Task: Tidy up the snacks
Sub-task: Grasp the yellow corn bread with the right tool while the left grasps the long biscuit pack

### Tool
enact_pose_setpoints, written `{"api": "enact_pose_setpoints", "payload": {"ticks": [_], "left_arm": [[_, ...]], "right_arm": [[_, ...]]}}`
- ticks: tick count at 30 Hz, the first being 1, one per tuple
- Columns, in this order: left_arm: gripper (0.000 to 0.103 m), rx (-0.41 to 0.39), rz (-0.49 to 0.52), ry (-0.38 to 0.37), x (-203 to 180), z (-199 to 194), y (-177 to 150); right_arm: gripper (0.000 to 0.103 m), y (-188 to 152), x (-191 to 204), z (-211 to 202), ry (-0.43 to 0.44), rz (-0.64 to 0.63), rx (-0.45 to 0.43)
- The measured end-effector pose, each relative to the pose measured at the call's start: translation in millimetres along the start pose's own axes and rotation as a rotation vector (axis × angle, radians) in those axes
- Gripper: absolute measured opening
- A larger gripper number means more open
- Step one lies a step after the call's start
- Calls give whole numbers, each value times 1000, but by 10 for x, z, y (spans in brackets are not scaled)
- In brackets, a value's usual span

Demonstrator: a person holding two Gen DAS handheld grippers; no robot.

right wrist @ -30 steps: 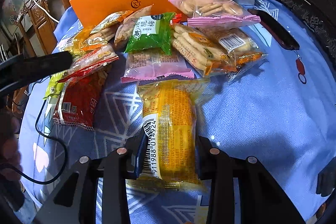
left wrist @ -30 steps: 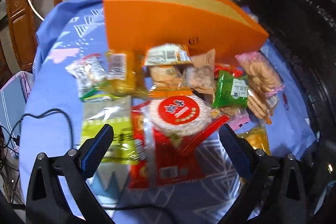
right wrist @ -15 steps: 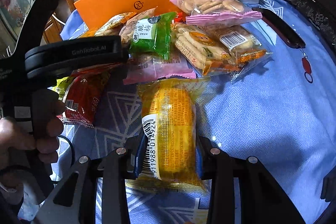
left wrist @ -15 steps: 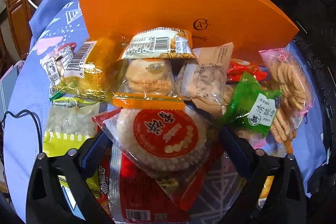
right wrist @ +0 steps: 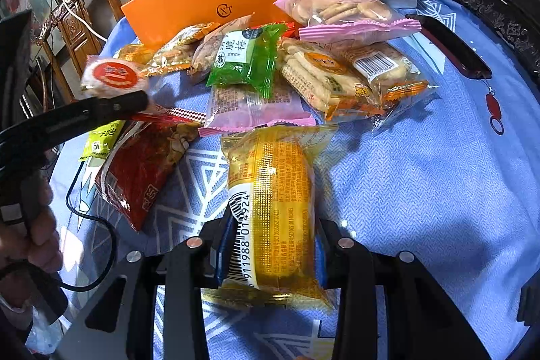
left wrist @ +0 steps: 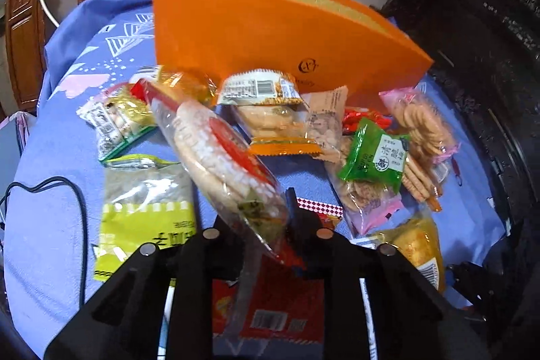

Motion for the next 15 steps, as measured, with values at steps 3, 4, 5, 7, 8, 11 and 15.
{"api": "enact_pose_setpoints", "payload": {"ticks": [3,4,5,7,8,11,15], "left_arm": [[19,-13,-26,7,116,-37,1],[19,-17,-35,3,146,-54,9],[18,-24,-37,0,159,-74,22],[18,-44,-35,-4,201,-113,56],[18,-59,-34,-13,207,-160,78],[18,-89,-38,-26,252,-255,160],[17,-136,-22,-29,272,-449,215]], "right_arm": [[38,0,5,-2,-4,-2,0],[38,0,8,-2,-6,-2,1],[38,1,9,-2,-7,-2,2],[38,-1,15,-1,-10,-3,3],[38,0,14,0,-12,-5,3],[38,-1,21,0,-17,-6,4],[37,5,19,-12,-13,1,2]]}}
Point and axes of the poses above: each gripper's, at about its wrist camera, not at the fingertips, and z roughly the way its jaws point, x to its left, y to its top, the point moved 6 cm from there along z, roughly the way its jaws point, and after that the axes turned 11 degrees about y, right-handed, at the moved point
